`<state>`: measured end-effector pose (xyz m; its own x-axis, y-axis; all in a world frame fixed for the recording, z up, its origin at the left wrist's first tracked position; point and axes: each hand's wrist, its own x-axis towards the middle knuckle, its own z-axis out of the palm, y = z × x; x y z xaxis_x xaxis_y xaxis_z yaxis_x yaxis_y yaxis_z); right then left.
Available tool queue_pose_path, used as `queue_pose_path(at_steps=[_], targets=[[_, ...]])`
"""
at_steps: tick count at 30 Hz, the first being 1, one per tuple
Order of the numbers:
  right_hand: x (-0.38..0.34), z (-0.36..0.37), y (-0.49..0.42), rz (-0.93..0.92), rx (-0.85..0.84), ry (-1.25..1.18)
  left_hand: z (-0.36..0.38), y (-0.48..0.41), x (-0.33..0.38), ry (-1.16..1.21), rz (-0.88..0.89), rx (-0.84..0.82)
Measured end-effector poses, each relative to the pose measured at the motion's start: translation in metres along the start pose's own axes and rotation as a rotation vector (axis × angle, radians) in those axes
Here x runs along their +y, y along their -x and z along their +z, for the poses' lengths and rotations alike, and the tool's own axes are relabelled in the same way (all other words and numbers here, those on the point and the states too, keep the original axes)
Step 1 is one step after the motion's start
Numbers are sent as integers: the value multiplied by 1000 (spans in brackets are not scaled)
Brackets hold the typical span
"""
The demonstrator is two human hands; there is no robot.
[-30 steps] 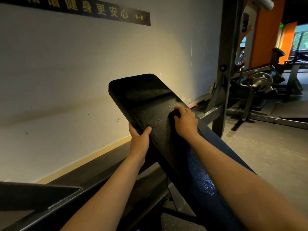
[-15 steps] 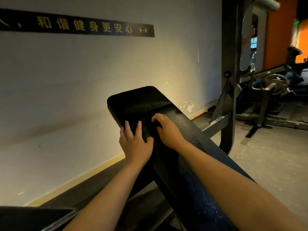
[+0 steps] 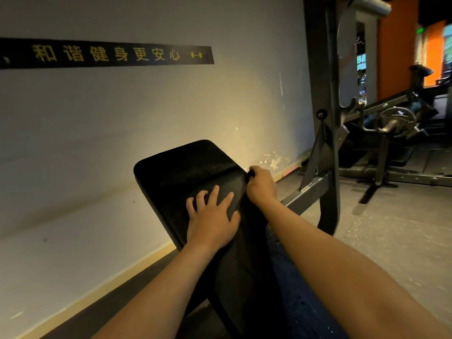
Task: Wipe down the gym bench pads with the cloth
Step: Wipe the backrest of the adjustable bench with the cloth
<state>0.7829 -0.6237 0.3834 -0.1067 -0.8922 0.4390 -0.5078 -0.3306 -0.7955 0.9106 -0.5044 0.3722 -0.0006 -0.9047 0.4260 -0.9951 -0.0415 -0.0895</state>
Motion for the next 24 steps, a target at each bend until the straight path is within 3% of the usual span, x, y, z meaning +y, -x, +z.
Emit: queue_pose_path(at_steps=[3,6,10,13,16,21,24], targets=[[-2,3,-11,-84,-47,-40,4,-5,2,-21,-1,29],[22,-11,-6,60,-69,-92,4,-6,2,-25,2,23],[78,-42,19,302,-173,102,5,-4,3,-24,-8,16],[89,-49,33,339,-152,136,5,-4,4,-17,-1,20],[61,-39,30,239,-53,34,4,-3,4,-9,3,29],[8,-9,29,-170,-20,68,2,-2,4,-2,0,34],[21,-10,47,-222,-36,63,0,2,2,60,4,63]])
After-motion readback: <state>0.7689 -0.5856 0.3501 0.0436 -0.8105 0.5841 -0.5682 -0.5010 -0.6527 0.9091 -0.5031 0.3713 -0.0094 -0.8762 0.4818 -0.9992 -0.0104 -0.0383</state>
